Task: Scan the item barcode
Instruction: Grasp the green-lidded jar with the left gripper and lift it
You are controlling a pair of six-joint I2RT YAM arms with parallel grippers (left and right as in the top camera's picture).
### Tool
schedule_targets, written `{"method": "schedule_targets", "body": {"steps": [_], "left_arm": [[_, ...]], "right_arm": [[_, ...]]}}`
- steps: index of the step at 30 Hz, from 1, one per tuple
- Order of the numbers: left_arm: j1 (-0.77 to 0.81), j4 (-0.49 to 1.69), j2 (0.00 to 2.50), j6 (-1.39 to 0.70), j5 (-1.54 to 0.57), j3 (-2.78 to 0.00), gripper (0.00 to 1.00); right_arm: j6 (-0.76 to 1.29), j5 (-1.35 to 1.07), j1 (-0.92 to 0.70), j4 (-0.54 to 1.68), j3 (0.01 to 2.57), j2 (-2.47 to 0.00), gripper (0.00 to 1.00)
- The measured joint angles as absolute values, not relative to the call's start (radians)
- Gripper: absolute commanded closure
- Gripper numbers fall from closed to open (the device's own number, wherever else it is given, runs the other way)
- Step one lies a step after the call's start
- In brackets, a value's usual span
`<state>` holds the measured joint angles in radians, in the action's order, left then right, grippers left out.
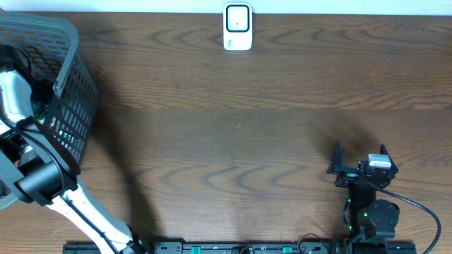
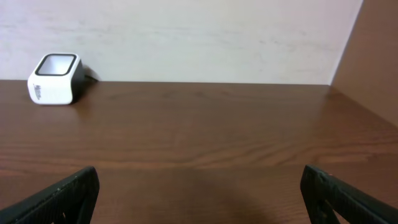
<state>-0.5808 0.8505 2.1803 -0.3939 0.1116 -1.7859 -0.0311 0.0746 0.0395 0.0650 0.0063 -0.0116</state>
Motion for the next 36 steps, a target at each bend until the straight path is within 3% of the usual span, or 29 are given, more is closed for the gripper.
{"method": "schedule_targets", "body": {"steps": [4,18,22,36], "left_arm": [[-0.581,0.832,2.185,-0.397,0.112,-1.786,0.07],[-0.583,0.818,2.185,-0.397,0.119,-1.786,0.08],[-0.583,0.818,2.185,-0.402,0.122,-1.785,0.23],[-0.586,0.855,2.184,-0.403,0.130,-1.785,0.32]], "right_arm": [[-0.031,0.075,0.039,0.065,0.006,-0.012,0.01],[-0.031,0.075,0.039,0.065,0.006,-0.012,0.01],[-0.031,0.075,0.039,0.065,0.006,-0.012,0.01],[-0.031,0.074,0.039,0.065,0.006,-0.012,0.01]]}}
